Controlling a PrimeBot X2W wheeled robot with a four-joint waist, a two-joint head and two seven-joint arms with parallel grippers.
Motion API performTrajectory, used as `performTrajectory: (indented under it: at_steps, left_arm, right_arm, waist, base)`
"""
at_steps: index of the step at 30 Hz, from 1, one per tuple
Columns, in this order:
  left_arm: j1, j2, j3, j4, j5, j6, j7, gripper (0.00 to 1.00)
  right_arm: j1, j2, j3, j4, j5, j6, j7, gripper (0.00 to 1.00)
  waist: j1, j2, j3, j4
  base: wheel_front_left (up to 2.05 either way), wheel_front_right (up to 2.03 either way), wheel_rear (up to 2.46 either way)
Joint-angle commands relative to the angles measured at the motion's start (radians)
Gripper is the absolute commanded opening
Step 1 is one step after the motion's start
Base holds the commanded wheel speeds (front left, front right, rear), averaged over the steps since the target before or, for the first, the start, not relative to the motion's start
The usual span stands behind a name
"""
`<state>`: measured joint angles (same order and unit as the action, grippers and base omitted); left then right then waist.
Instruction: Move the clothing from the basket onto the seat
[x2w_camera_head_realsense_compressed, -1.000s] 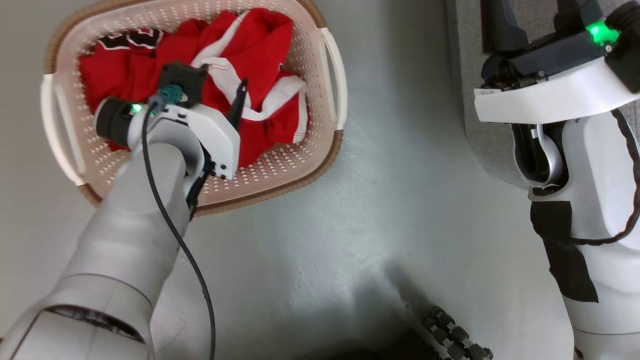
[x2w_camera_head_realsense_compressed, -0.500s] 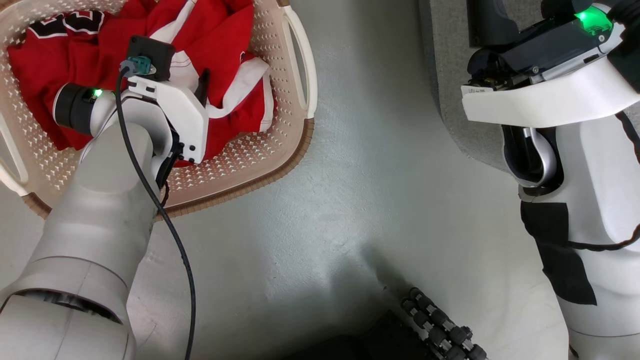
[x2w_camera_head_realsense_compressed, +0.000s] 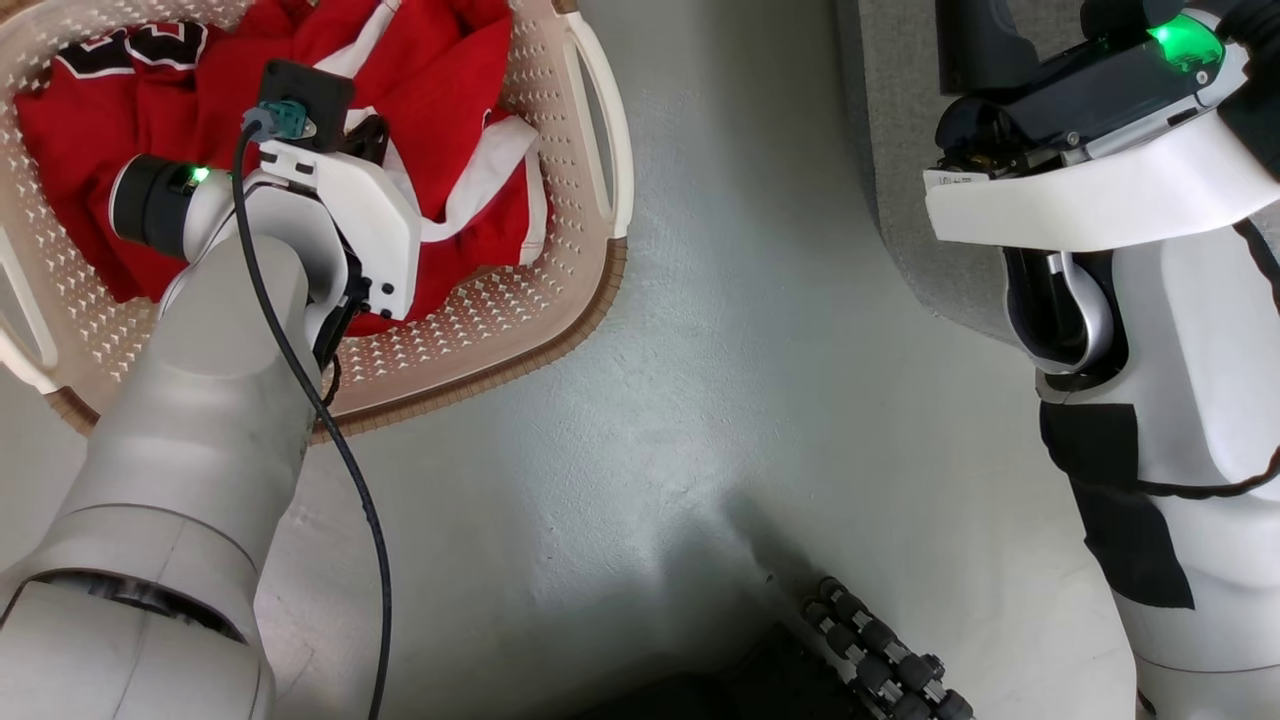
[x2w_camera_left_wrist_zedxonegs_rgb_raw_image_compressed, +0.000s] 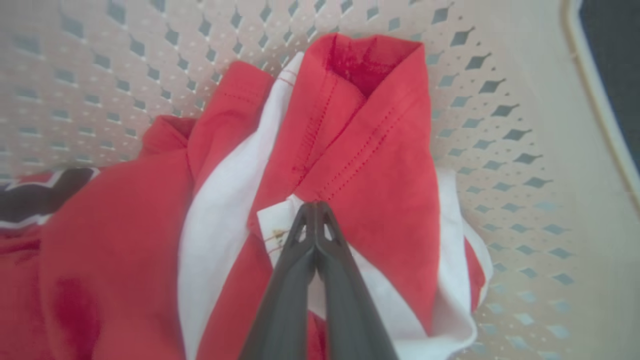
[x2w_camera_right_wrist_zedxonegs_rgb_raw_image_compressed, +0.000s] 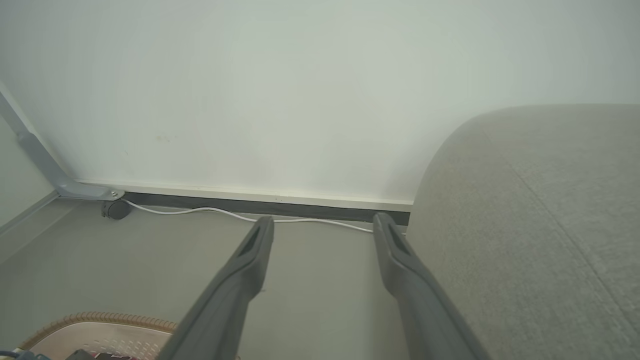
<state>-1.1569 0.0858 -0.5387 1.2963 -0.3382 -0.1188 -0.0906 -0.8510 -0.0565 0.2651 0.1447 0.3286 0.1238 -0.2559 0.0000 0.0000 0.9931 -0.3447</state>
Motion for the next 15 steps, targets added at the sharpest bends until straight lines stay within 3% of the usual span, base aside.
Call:
performTrajectory:
  at_steps: [1,15]
  left_arm:
    - [0.003,0.013,0.005,-0.008,-0.004,-0.003,-0.016,0.0]
    - [0.138,-0.023,-0.036,-0.043,-0.091,-0.012,-0.137,0.0]
  right_arm:
    - [0.034,0.006,0.003,-0.016,0.011,0.007,-0.006,1.0]
    - [0.095,0.006,-0.028,0.055,-0.028,0.007,-0.006,1.0]
  waist:
    - [0.0,0.0,-0.008,0.0]
    - [0.0,0.0,-0.187,0.059]
  base:
    - [0.0,0.0,0.0]
    - [0.0,0.0,0.0]
